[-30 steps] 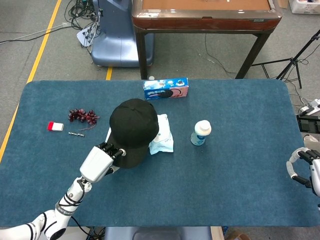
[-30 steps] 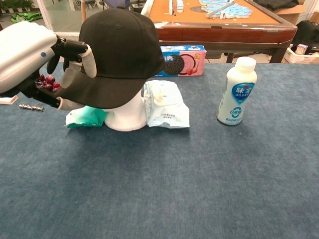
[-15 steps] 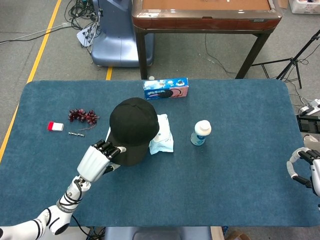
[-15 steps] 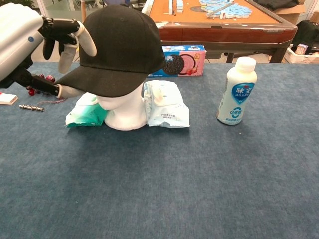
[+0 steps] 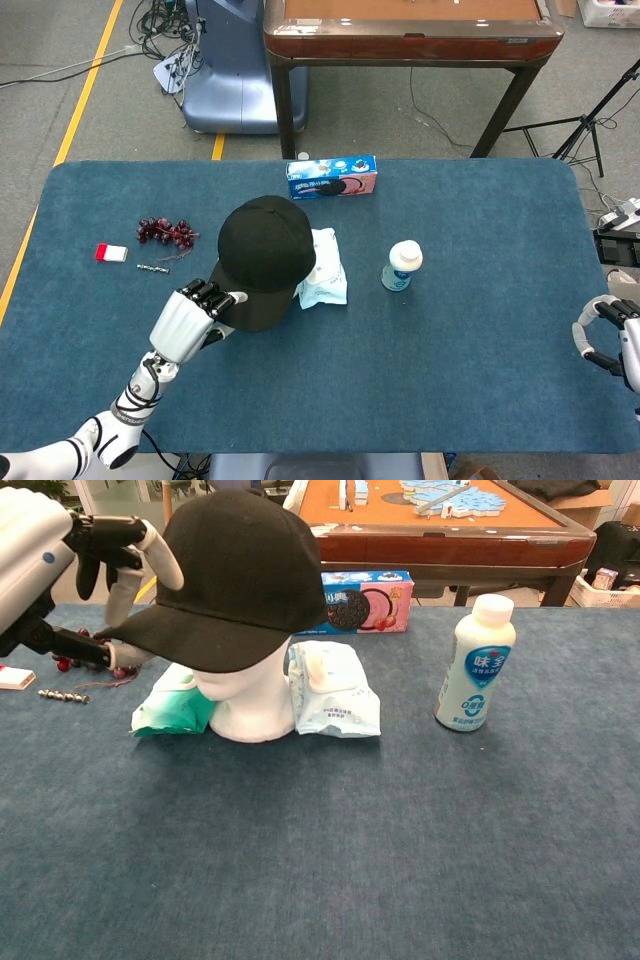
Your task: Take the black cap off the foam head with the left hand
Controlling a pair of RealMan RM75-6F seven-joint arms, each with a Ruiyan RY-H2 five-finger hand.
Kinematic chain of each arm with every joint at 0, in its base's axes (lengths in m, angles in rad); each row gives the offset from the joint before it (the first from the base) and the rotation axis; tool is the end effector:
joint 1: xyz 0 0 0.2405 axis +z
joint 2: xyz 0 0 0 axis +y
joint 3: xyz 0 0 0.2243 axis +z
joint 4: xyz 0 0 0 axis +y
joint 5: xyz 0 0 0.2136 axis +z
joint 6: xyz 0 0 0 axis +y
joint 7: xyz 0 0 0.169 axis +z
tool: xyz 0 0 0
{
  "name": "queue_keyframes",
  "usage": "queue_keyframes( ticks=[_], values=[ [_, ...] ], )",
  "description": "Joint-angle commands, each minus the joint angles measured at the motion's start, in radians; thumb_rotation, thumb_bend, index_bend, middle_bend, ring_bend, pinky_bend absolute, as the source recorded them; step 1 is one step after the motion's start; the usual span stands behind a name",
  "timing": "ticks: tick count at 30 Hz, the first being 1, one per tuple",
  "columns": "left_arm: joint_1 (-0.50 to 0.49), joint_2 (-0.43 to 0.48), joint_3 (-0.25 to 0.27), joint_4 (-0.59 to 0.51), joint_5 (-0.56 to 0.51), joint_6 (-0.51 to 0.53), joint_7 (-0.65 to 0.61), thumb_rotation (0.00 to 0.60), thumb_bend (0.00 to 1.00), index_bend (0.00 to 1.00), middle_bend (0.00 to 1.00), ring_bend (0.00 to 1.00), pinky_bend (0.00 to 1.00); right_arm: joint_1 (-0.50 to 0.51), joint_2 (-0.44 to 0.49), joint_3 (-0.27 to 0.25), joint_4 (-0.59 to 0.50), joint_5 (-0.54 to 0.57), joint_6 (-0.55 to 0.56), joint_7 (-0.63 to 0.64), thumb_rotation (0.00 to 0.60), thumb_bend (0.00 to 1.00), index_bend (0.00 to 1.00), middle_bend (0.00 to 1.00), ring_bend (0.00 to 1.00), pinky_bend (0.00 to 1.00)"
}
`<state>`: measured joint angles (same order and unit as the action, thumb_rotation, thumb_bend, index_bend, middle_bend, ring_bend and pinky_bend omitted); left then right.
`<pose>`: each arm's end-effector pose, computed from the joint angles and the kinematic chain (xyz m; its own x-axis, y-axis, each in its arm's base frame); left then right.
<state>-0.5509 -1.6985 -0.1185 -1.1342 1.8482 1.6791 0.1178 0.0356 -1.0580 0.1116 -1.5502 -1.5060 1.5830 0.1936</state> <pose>-0.1089 0.2825 0.0322 0.2024 -0.4014 0.8932 0.6474 -0.6295 -0.4296 -0.2956 -0.2018 0.1915 0.3250 0.1456 0.9345 -0.9449 0.0080 0.3273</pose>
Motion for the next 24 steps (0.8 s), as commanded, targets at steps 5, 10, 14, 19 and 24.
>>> queue_keyframes(
  ticks=[5,10,14,19,24],
  values=[
    [0.0,0.006,0.007,0.003,-0.002,0.002,-0.004,0.6,0.32,0.47,0.78,0.61,0.65,0.0,0.0,0.0,0.0,-0.001,-0.001,-0.001,0.6,0.41,0.6,0.48,0.46,0.64],
    [0.003,0.008,0.012,0.006,-0.007,0.005,-0.007,0.6,0.39,0.48,0.79,0.62,0.65,0.0,-0.001,0.0,0.0,-0.001,-0.002,-0.003,0.6,0.41,0.6,0.48,0.46,0.64],
    [0.003,0.007,0.014,0.01,-0.006,0.012,-0.007,0.6,0.46,0.5,0.79,0.62,0.65,0.0,-0.001,0.0,0.0,-0.001,-0.002,-0.005,0.6,0.41,0.6,0.48,0.46,0.64],
    [0.001,0.005,0.015,0.017,-0.002,0.021,-0.004,0.6,0.5,0.55,0.79,0.62,0.66,0.0,-0.001,0.001,-0.001,-0.001,-0.002,-0.004,0.6,0.41,0.6,0.48,0.46,0.64],
    [-0.003,0.004,0.013,0.026,0.005,0.033,0.005,0.6,0.54,0.59,0.8,0.62,0.66,0.0,-0.001,0.001,0.0,-0.001,-0.001,-0.002,0.6,0.41,0.6,0.48,0.46,0.64]
  ],
)
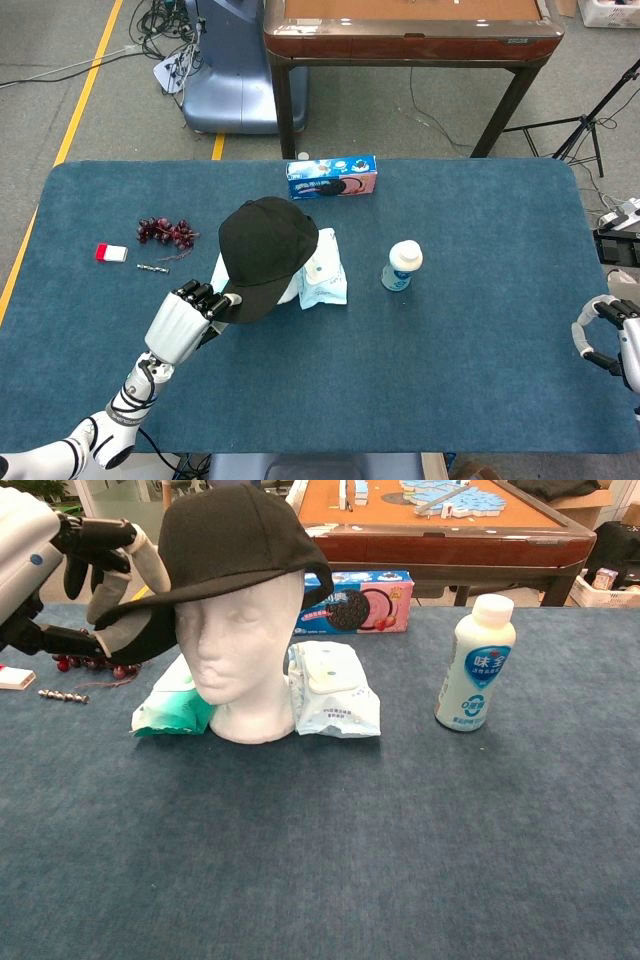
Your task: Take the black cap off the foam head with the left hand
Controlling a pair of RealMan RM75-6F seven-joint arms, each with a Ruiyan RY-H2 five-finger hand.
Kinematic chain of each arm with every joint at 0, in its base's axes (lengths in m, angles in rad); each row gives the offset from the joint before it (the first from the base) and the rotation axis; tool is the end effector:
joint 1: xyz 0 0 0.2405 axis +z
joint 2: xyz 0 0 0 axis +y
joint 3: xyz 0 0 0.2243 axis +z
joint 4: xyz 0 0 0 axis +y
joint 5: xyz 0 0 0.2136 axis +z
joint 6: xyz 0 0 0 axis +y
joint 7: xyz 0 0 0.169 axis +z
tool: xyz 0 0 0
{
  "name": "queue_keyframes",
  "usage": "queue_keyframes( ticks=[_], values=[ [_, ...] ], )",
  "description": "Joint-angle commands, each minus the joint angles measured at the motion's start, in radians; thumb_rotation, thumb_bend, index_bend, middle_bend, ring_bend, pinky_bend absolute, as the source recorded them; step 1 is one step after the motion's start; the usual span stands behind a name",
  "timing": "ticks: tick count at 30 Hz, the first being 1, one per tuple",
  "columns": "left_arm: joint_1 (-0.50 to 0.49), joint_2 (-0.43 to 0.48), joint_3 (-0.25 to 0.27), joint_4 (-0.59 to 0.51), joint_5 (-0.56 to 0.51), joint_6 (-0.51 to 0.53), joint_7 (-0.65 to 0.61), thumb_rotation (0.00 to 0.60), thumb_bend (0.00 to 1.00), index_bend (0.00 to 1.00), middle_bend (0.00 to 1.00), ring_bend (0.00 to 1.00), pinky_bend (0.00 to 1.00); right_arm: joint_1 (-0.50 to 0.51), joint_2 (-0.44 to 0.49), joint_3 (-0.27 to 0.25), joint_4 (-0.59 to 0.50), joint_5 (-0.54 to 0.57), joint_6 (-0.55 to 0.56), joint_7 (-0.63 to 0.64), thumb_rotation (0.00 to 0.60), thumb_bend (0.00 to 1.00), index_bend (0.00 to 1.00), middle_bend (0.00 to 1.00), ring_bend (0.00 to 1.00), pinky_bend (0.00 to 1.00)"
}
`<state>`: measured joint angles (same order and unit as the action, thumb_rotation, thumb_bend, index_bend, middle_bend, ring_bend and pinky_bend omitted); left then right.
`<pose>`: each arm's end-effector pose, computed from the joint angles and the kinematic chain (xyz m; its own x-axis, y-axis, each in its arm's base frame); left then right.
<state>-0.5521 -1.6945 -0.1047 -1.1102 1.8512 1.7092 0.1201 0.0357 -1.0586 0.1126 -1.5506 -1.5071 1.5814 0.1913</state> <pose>-0.1134 0.2812 0.0356 0.2088 -0.4250 0.8808 0.6336 -0.6273 -0.4528 -0.2953 -0.2020 0.1911 0.3261 0.1448 0.9342 -0.9444 0.0073 0.3286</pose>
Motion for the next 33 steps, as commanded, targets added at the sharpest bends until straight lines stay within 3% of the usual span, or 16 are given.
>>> queue_keyframes(
  ticks=[1,21,33],
  values=[
    [-0.002,0.002,-0.002,0.003,0.003,0.005,0.006,0.6,0.54,0.59,0.8,0.62,0.66,0.0,0.0,0.0,0.0,0.0,0.0,0.0,0.6,0.41,0.6,0.48,0.46,0.64],
    [-0.021,0.105,-0.071,-0.082,-0.014,0.018,0.129,0.6,0.55,0.6,0.8,0.62,0.67,0.002,-0.002,-0.001,-0.003,0.0,-0.005,-0.015,0.6,0.41,0.6,0.48,0.46,0.64],
    [-0.069,0.159,-0.141,-0.083,-0.103,-0.073,0.14,0.6,0.55,0.6,0.8,0.62,0.67,0.004,-0.001,0.0,-0.003,0.004,-0.012,-0.02,0.6,0.41,0.6,0.48,0.46,0.64]
  ],
)
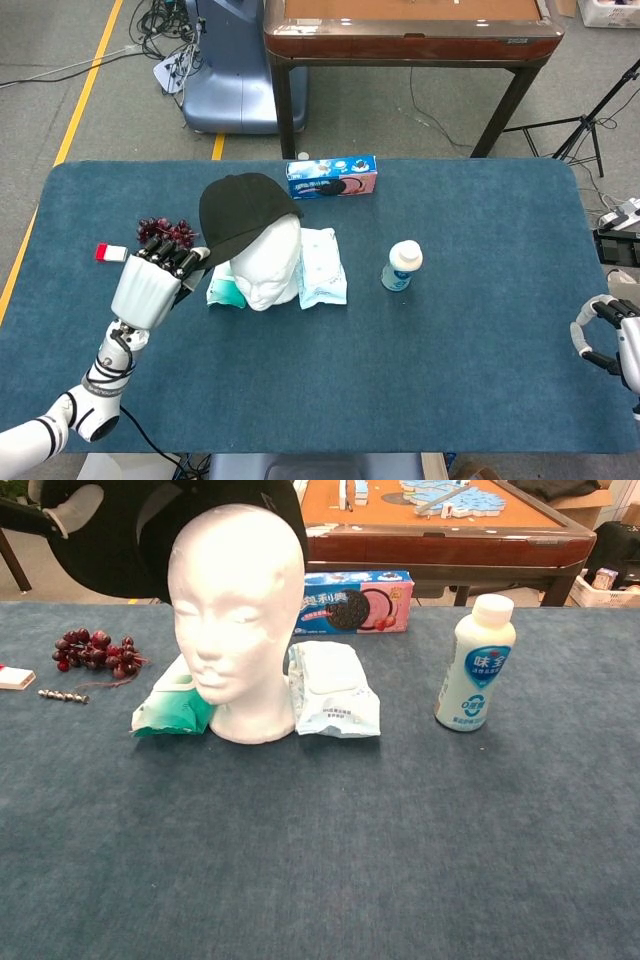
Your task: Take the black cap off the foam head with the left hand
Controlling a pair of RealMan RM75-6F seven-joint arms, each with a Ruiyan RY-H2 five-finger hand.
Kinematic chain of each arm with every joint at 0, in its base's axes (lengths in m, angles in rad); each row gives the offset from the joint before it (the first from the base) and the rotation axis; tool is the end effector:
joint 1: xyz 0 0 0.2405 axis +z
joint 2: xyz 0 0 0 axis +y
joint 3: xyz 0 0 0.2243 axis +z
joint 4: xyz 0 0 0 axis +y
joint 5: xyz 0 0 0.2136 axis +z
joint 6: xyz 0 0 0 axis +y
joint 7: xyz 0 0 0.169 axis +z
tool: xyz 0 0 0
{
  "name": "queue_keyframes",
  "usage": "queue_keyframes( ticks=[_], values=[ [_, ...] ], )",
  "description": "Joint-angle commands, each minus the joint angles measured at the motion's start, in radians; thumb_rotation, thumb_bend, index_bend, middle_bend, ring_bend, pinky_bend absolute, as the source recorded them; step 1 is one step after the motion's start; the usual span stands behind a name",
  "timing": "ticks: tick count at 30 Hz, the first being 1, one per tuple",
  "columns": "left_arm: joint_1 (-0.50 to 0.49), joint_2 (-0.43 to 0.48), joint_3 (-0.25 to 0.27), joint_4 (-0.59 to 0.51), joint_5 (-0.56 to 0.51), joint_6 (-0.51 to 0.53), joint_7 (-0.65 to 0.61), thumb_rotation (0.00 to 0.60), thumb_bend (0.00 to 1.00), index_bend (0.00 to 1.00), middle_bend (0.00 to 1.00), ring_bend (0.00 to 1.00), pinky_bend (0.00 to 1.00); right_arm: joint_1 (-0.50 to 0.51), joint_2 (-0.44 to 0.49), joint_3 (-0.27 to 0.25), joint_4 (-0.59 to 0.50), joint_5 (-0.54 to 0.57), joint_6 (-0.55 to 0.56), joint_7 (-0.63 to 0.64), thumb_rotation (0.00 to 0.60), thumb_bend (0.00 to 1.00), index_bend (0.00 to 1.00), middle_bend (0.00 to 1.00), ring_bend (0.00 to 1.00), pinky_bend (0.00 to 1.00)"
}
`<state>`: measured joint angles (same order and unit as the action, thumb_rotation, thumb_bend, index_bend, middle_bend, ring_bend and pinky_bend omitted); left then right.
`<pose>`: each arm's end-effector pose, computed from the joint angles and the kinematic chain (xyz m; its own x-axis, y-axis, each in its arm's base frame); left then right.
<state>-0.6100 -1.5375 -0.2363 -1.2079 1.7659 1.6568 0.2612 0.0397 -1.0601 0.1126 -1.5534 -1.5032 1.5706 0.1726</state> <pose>-0.1023 0.3239 0.0958 0.2998 -0.5984 0.7430 0.6233 -0.4667 -0.6274 -0.2954 -0.2034 0.1891 0.3396 0.1359 0.9307 -0.9399 0.0115 0.3412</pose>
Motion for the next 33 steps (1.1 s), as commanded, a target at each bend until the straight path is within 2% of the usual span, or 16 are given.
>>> queue_keyframes(
  ticks=[1,12,17,22,25,31,33],
  values=[
    [-0.018,0.0,-0.013,0.027,-0.027,-0.032,-0.002,0.6,0.55,0.6,0.8,0.62,0.67,0.0,0.0,-0.001,-0.001,0.0,-0.001,-0.002,0.6,0.41,0.6,0.48,0.46,0.64],
    [-0.019,0.01,-0.045,0.14,-0.137,-0.087,0.022,0.6,0.55,0.6,0.8,0.63,0.67,0.0,0.001,0.0,0.0,0.0,0.0,0.004,0.6,0.41,0.6,0.48,0.46,0.64],
    [-0.004,0.028,-0.03,0.23,-0.148,-0.084,0.075,0.6,0.55,0.6,0.8,0.63,0.67,0.001,0.0,-0.002,-0.001,-0.002,-0.002,-0.005,0.6,0.41,0.6,0.48,0.46,0.64],
    [0.025,0.04,0.014,0.335,-0.143,-0.089,0.13,0.6,0.55,0.61,0.8,0.62,0.67,0.001,-0.001,-0.001,-0.002,0.001,-0.003,-0.008,0.6,0.41,0.6,0.48,0.46,0.64],
    [0.052,0.048,0.061,0.353,-0.138,-0.116,0.135,0.6,0.55,0.61,0.79,0.62,0.67,0.003,0.0,-0.002,-0.003,0.001,-0.007,-0.012,0.6,0.41,0.6,0.48,0.46,0.64],
    [0.11,0.068,0.149,0.273,-0.15,-0.212,0.259,0.6,0.55,0.6,0.75,0.58,0.67,0.004,0.0,-0.006,-0.006,-0.006,-0.009,-0.02,0.6,0.41,0.6,0.48,0.46,0.64],
    [0.129,0.074,0.173,0.23,-0.154,-0.232,0.314,0.6,0.51,0.57,0.71,0.55,0.66,0.004,-0.001,-0.006,-0.006,-0.005,-0.009,-0.02,0.6,0.41,0.6,0.48,0.46,0.64]
  ],
)
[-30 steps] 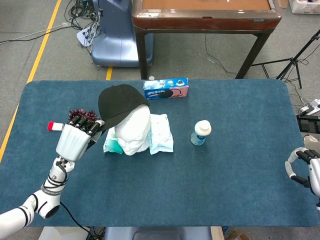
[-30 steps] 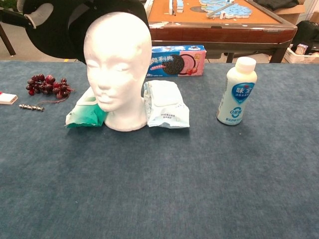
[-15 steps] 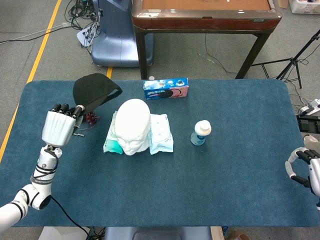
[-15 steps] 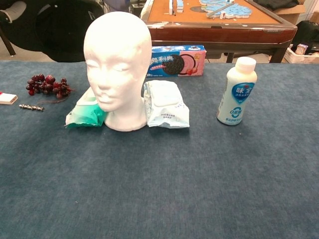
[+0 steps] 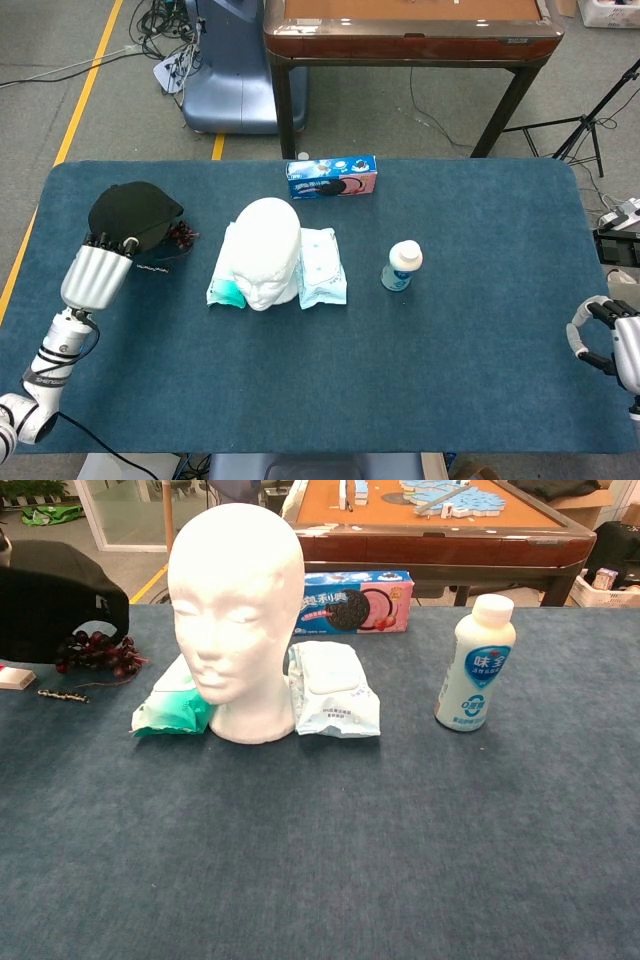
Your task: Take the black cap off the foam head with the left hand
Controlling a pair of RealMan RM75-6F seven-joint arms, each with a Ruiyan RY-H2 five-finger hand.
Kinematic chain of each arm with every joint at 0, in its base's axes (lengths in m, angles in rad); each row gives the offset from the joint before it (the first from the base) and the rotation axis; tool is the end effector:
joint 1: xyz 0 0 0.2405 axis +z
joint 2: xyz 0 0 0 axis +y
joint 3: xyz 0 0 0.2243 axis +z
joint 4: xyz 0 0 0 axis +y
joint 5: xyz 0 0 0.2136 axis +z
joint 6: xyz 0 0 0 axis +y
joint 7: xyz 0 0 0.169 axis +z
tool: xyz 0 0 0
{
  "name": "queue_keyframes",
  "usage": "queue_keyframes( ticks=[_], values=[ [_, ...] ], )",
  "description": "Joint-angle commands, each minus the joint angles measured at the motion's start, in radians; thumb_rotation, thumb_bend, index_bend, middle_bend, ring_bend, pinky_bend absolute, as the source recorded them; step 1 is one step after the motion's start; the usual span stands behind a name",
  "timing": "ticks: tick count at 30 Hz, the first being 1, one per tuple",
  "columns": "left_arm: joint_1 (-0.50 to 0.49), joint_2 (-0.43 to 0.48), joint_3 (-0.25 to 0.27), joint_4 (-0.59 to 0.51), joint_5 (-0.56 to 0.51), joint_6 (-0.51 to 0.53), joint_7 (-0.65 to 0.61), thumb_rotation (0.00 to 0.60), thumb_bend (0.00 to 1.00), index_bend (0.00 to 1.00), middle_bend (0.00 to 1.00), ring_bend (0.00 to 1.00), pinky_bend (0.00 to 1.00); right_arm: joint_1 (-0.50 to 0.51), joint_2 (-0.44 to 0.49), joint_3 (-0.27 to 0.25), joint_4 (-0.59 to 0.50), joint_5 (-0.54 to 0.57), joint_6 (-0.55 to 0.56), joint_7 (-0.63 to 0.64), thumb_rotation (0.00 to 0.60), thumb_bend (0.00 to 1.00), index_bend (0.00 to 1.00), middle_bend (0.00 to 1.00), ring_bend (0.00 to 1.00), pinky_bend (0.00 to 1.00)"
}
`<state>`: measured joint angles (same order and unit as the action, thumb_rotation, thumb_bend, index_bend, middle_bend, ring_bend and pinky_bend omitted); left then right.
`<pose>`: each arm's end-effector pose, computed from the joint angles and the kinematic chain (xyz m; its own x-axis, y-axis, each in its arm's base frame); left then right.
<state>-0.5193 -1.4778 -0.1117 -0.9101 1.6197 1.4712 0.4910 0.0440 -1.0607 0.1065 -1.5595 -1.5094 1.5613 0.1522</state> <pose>-0.2308 0.3482 0.1075 0.8322 -0.4533 0.3193 0.2830 -0.1479 -0.9476 -0.2939 -0.2037 0.1853 0.3529 0.1208 0.9278 -0.9349 0.0057 0.3548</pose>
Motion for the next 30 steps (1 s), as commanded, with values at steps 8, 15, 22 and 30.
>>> queue_keyframes(
  ticks=[8,15,22,30],
  values=[
    [0.137,0.084,0.06,-0.435,-0.19,-0.138,0.399,0.6,0.02,0.1,0.36,0.33,0.6,-0.001,0.001,0.0,0.001,0.001,0.002,0.006,0.6,0.41,0.6,0.48,0.46,0.64],
    [0.175,0.188,0.073,-0.711,-0.272,-0.14,0.532,0.6,0.0,0.0,0.19,0.26,0.59,0.0,0.0,0.0,0.0,0.0,0.0,0.0,0.6,0.41,0.6,0.48,0.46,0.64],
    [0.224,0.249,0.105,-0.845,-0.301,-0.079,0.633,0.6,0.0,0.03,0.2,0.26,0.59,0.002,-0.002,0.0,-0.002,0.003,-0.003,-0.011,0.6,0.41,0.6,0.48,0.46,0.64],
    [0.287,0.202,0.101,-0.711,-0.121,0.1,0.354,0.6,0.0,0.36,0.39,0.35,0.59,0.006,-0.01,-0.001,-0.004,0.007,-0.012,-0.032,0.6,0.41,0.6,0.48,0.46,0.64]
  ],
)
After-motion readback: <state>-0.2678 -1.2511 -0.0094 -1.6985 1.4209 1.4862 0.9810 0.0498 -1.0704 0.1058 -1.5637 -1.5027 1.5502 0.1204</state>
